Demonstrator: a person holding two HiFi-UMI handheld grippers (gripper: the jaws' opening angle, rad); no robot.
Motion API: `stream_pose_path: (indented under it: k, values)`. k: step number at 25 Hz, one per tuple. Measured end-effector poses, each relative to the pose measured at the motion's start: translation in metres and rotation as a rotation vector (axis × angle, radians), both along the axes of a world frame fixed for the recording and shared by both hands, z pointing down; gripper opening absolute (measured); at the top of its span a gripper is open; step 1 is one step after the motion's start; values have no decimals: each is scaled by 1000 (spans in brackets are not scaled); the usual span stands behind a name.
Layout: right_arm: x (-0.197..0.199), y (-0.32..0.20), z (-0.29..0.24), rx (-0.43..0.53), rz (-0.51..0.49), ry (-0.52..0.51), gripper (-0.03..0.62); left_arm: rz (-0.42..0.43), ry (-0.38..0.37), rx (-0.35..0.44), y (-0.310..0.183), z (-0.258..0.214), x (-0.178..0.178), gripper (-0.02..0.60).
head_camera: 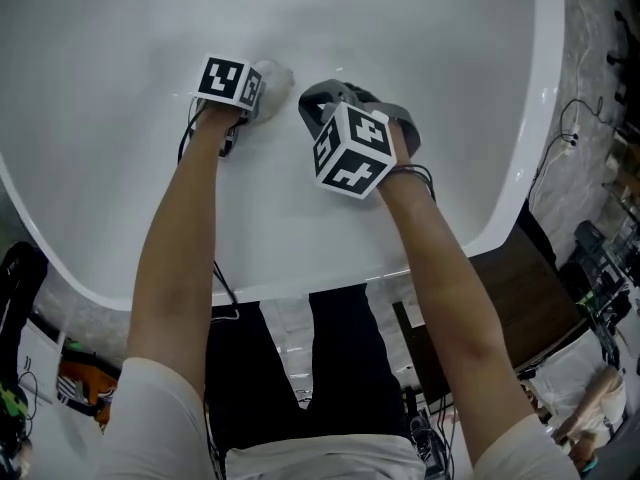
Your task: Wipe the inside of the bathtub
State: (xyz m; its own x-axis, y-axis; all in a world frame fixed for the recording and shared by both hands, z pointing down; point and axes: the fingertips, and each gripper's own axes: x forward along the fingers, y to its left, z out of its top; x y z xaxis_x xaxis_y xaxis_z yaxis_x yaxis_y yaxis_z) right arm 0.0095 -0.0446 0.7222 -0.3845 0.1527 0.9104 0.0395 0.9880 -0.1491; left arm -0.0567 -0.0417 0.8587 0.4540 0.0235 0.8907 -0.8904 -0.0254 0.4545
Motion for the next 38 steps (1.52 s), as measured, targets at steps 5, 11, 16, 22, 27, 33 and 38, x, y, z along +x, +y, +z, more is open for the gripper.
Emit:
stream_pose_path:
  k: [5,11,16,22,27,33,38]
  values:
    - [-23,9,13,-1,-54,-3,17,-5,-12,3,12,-2,-27,95]
    - [-39,21,26,-15,-98,10,17,-2,-38,-23,25,-1,-53,95]
    - [-61,30,24,-21,-115,-2,17,17,-86,-61,38,-2,-83,95]
    - [-78,37,23,-23,-145,-6,17,86,-147,-99,53,-3,-118,95]
    - [-84,43,26,-30,-153,-3,17,121,-186,-128,64,-3,-138,95]
    - [-92,49,27,-33,-148,-4,17,238,-256,-179,78,-1,-164,95]
    - [-92,51,28,-32,-139,3,17,272,-274,-199,83,0,-171,95]
